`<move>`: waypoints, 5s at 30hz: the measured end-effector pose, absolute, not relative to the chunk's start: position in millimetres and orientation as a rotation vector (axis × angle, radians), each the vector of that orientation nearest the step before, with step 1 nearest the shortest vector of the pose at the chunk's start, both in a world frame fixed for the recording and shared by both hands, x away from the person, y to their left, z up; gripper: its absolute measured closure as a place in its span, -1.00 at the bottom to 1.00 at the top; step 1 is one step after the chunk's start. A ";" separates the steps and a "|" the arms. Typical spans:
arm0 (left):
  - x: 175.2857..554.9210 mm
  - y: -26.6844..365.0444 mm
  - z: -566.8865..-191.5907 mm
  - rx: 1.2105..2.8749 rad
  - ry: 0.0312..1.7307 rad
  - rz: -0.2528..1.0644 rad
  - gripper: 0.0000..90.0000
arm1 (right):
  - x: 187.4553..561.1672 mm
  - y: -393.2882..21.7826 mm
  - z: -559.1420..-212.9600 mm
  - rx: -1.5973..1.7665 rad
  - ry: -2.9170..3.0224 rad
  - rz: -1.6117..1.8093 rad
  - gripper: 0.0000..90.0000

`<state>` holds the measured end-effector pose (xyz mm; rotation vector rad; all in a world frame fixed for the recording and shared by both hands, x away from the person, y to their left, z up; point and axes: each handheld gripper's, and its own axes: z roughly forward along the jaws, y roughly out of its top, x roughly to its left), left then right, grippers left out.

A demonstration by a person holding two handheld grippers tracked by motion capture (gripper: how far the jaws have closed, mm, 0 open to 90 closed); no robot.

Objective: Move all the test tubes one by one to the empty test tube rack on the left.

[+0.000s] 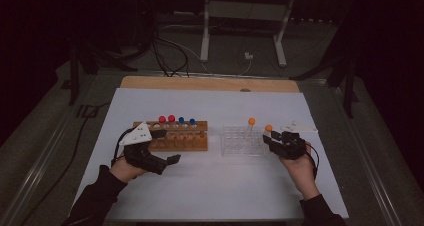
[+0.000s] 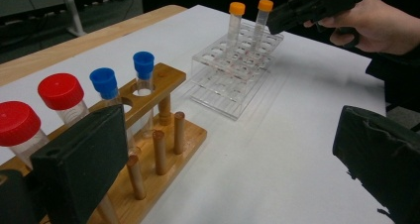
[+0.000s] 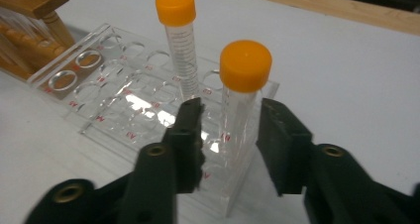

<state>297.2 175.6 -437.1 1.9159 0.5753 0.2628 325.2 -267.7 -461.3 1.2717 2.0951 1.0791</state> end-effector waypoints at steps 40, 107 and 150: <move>295.5 173.9 -433.3 1.915 0.559 0.257 -0.96 | 296.9 -249.4 -404.5 1.041 2.010 1.146 0.67; 278.4 110.3 -433.2 1.951 0.308 0.195 0.59 | 256.0 -121.5 -441.1 0.663 2.492 1.370 0.60; 335.6 230.1 -405.8 1.686 0.802 0.695 0.59 | 260.6 -146.8 -427.2 0.805 2.300 1.438 -1.00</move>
